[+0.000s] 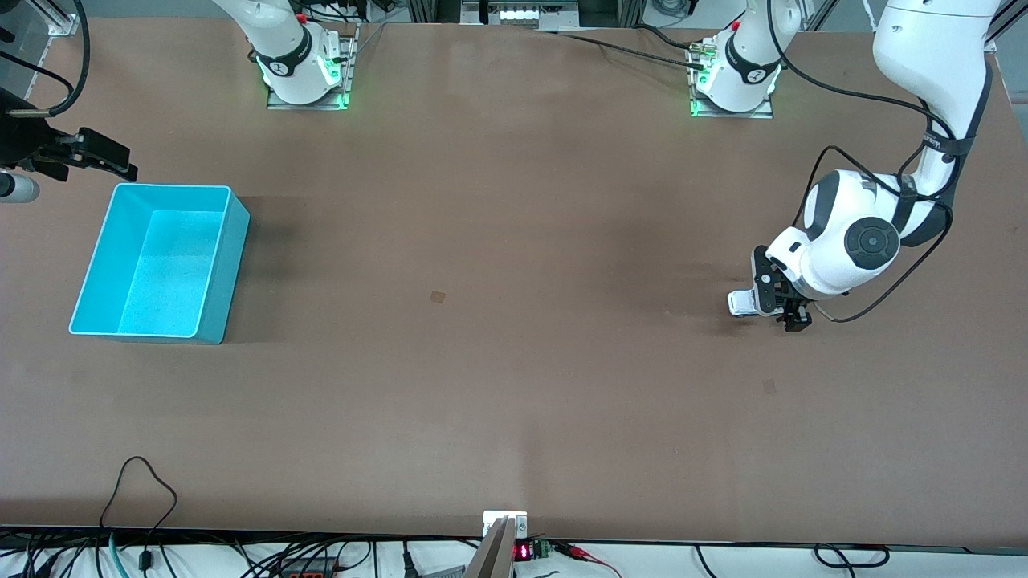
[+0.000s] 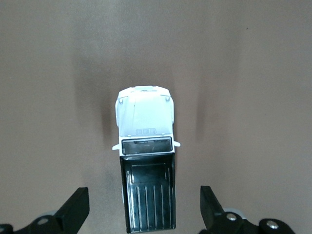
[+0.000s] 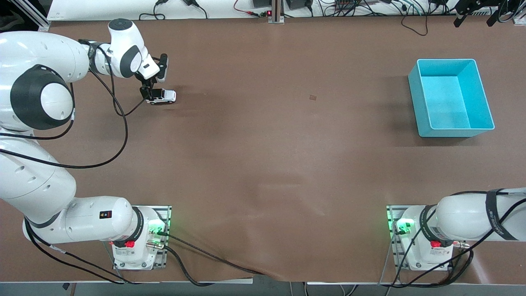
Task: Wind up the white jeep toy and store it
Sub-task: 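Lower the open left gripper over the white jeep, then close the left gripper on the jeep's body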
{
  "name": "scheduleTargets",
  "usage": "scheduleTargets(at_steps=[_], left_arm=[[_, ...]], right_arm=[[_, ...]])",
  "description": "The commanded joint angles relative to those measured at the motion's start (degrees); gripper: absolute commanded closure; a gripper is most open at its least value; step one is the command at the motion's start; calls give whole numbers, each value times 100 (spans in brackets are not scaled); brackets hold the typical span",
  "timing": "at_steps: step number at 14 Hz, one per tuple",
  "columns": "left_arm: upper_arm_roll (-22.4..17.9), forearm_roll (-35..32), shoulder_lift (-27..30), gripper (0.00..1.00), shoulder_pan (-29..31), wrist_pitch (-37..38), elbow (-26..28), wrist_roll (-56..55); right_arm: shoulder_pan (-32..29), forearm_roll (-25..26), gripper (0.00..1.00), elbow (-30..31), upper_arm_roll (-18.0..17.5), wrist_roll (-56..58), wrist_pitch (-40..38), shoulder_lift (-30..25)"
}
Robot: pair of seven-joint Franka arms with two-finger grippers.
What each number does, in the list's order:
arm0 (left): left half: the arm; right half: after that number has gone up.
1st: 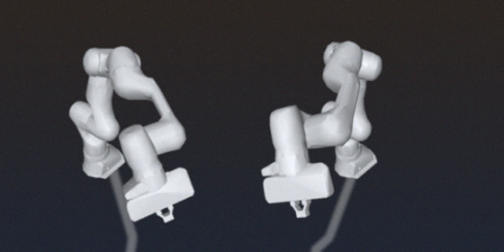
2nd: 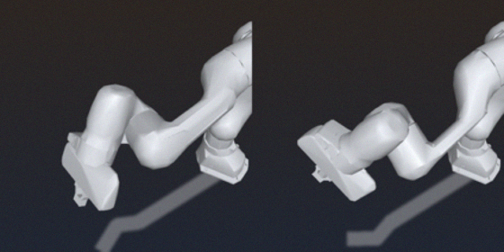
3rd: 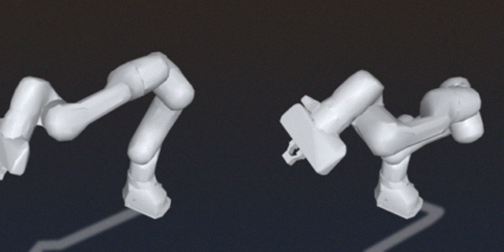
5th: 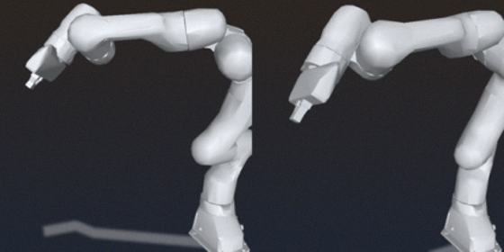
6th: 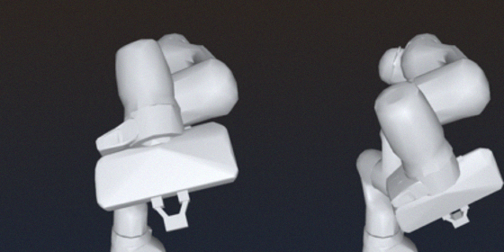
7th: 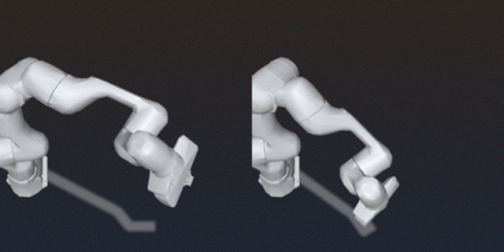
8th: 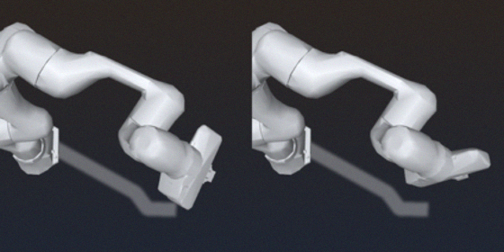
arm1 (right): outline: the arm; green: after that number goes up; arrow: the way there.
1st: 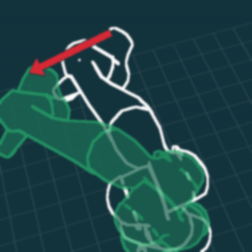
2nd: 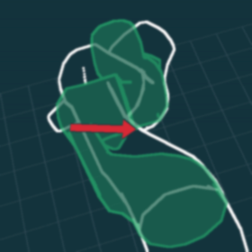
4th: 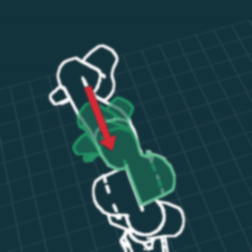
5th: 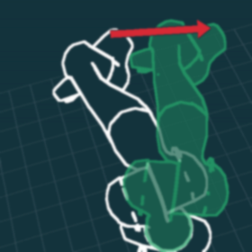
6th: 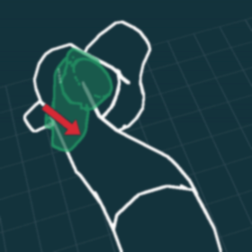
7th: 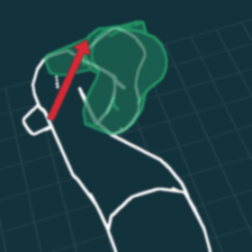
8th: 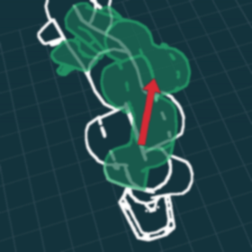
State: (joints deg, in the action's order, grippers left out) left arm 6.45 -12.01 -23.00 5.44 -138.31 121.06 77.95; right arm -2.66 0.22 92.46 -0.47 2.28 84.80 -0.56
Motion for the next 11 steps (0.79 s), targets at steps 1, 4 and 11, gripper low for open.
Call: scheduleTargets(at_steps=[1, 4, 11], left_arm=[[93, -126, -29, 0, 97, -108, 40, 62], [93, -126, -38, 0, 115, -135, 49, 62], [93, -126, -56, 0, 203, -539, 515, 53]], right_arm=[[-24, -31, 0, -123, 3, 27, -121, 38], [-15, -31, 0, -123, 3, 18, -121, 38], [-15, -31, 0, -114, 3, 18, -121, 38]])
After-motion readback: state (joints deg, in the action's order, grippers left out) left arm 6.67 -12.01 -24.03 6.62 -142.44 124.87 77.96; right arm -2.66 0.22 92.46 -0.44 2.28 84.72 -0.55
